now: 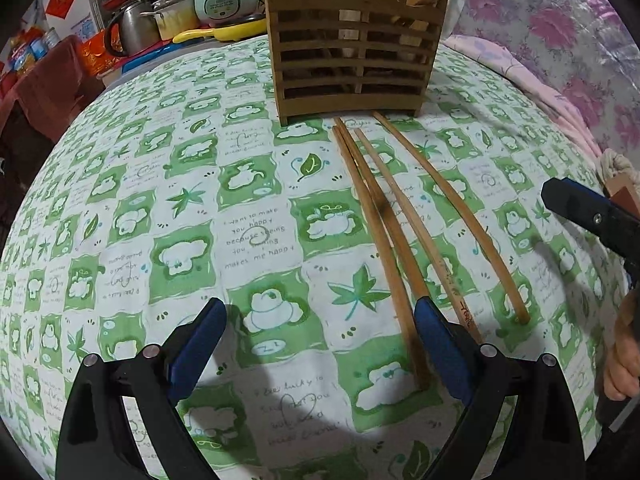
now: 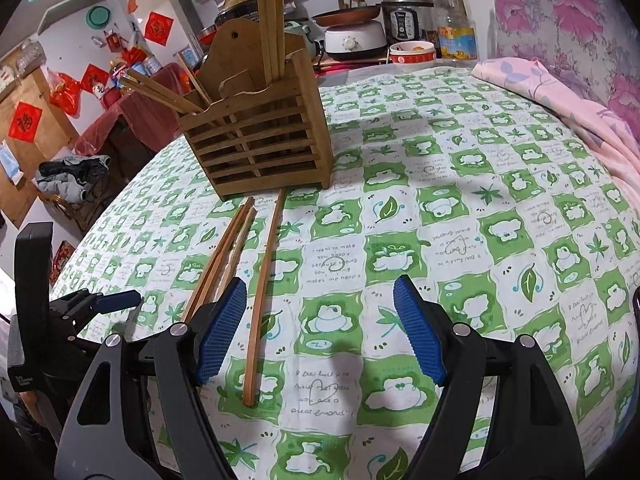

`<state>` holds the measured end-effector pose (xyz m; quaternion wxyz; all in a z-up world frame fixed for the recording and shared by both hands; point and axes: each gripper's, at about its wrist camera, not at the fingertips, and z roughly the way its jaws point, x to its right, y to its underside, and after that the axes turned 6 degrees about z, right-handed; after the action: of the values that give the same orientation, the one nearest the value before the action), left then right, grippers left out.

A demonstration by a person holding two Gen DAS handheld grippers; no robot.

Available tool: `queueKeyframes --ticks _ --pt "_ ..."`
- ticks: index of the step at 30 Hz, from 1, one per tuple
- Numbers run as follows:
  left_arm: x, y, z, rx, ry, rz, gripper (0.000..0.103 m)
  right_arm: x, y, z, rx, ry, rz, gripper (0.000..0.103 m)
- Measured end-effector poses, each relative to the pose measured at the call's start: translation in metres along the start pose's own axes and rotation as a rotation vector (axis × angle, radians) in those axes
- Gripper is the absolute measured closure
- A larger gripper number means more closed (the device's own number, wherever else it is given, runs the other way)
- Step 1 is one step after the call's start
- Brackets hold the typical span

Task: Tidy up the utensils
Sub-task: 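Close the right gripper on a chopstick while the left gripper grasps another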

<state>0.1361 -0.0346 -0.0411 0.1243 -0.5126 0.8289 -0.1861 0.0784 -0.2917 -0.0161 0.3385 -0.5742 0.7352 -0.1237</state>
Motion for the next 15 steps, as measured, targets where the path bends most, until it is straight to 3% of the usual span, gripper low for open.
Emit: queueKeyframes --ticks 5,15 --pt "-0.002 -0.001 0.001 -0.003 -0.022 -0.007 0.010 0.000 0.000 0.001 -0.002 0.003 0.000 0.029" --pt "-0.037 -0.001 0.000 -0.002 -0.057 -0.151 0.010 -0.001 0.002 0.003 -0.010 0.008 -0.012 0.029"
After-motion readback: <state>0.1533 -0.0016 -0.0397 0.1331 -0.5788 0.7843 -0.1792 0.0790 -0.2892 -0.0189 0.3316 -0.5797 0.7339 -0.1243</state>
